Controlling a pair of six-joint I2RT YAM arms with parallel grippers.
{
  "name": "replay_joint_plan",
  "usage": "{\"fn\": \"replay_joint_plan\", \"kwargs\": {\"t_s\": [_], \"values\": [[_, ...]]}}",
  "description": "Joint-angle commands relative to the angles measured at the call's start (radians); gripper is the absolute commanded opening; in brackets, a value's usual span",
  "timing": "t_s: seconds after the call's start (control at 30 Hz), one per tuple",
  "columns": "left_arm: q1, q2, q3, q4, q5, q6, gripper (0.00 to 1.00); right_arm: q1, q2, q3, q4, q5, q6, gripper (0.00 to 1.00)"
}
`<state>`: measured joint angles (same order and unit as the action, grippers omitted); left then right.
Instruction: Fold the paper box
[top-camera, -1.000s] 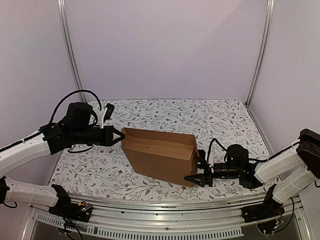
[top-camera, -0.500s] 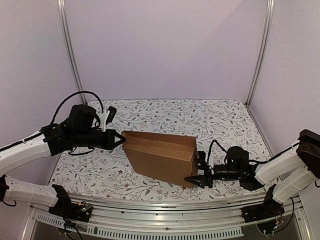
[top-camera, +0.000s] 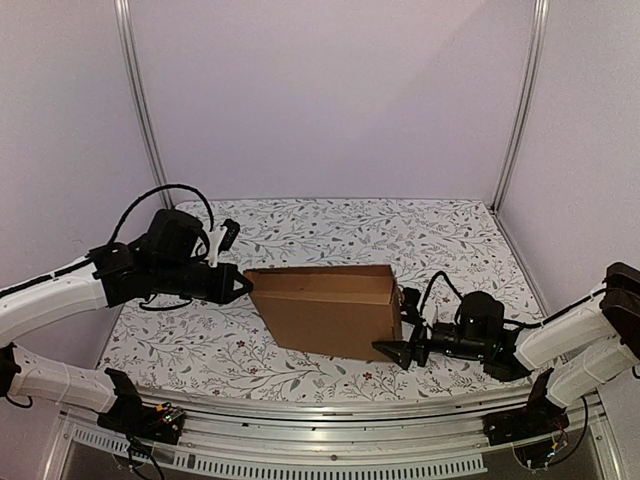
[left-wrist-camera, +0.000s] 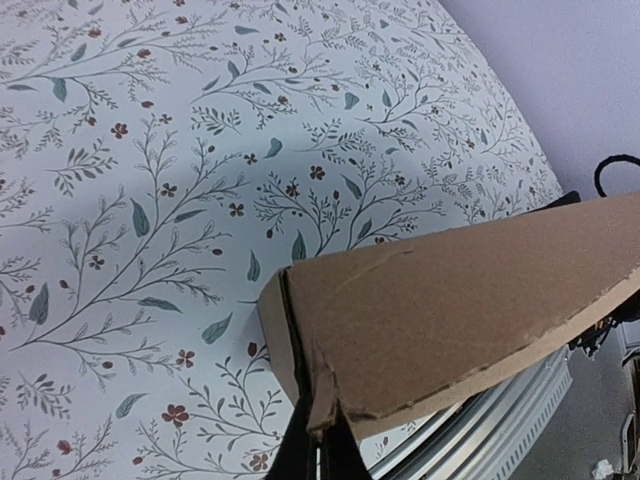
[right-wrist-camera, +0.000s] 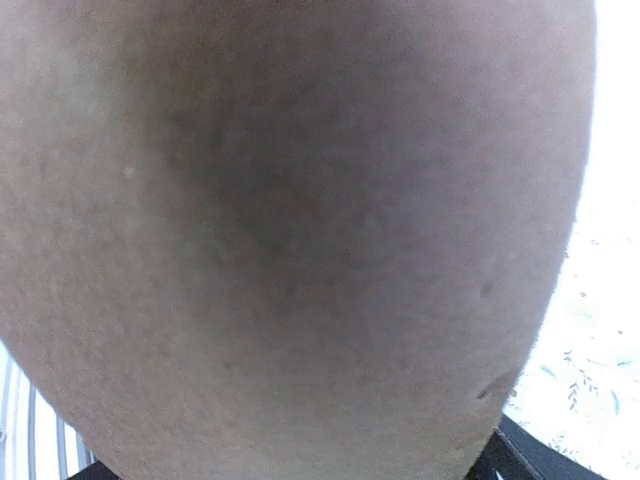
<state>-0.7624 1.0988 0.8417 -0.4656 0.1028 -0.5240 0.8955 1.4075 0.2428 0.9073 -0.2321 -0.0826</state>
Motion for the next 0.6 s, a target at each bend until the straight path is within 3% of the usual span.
{"fn": "replay_joint_plan", "kwargs": {"t_s": [0.0, 0.07, 0.1, 0.33, 0.57], "values": [[-0.028, 0.033, -0.026, -0.198, 0.002, 0.001, 0.0, -0.011, -0.048, -0.026, 0.033, 0.078, 0.022, 0.89], [-0.028, 0.032, -0.025, -0.199, -0.007, -0.001, 0.0, -0.022, -0.054, -0.032, 0.033, 0.083, 0.036, 0.91], [-0.028, 0.032, -0.023, -0.2, -0.01, -0.003, 0.0, -0.025, -0.057, -0.034, 0.033, 0.086, 0.041, 0.98], [-0.028, 0.036, 0.004, -0.206, -0.043, -0.021, 0.0, -0.033, -0.118, -0.055, 0.006, 0.091, 0.07, 0.99], [-0.028, 0.038, 0.033, -0.205, -0.065, -0.083, 0.0, -0.033, -0.317, -0.008, -0.235, 0.078, 0.092, 0.99]]}}
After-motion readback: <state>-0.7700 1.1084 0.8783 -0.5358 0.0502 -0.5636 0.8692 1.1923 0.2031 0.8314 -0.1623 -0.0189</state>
